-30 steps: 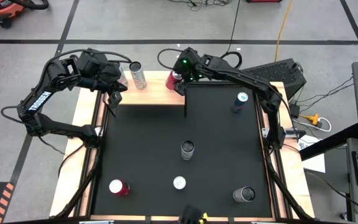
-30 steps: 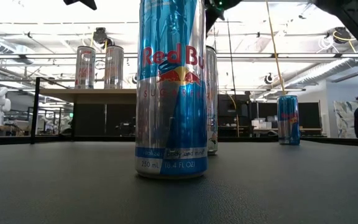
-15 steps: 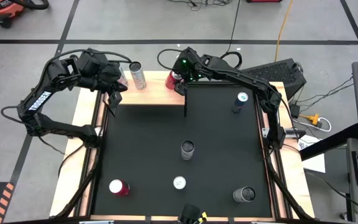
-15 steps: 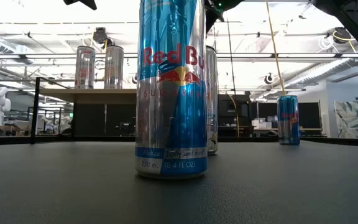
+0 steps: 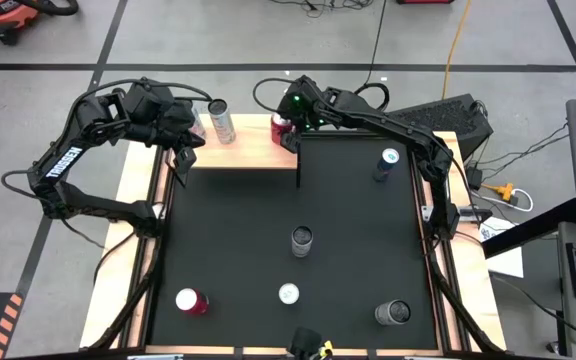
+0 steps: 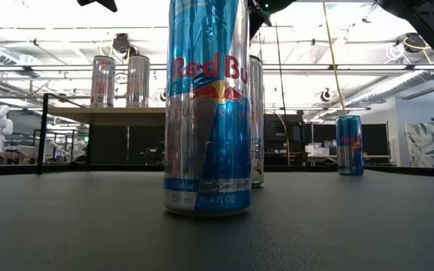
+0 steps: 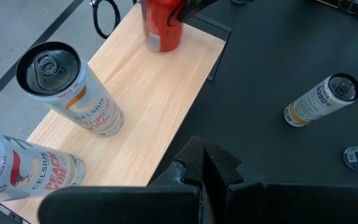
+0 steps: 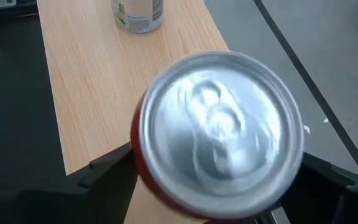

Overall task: Place canned beverage on shelf
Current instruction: Put the top red black soda can on the shelf

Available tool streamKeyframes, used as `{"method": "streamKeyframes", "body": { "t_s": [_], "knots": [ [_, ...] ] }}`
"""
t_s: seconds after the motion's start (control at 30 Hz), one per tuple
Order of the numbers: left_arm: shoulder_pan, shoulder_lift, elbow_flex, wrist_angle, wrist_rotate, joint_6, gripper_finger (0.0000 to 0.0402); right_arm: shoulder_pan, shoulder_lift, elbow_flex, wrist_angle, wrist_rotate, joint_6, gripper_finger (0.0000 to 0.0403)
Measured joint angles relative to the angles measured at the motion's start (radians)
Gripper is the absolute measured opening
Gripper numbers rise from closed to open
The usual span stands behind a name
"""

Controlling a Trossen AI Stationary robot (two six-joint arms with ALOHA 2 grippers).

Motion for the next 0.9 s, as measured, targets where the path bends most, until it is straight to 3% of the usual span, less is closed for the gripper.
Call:
{"method": "streamKeyframes", "body": {
  "t_s": [0.9],
  "knots": [
    [0.0, 0.0, 0.0, -0.026, 0.0, 0.0, 0.0001, 0.002, -0.037, 0.0, -0.009, -0.001, -0.042, 0.0326]
  ]
}}
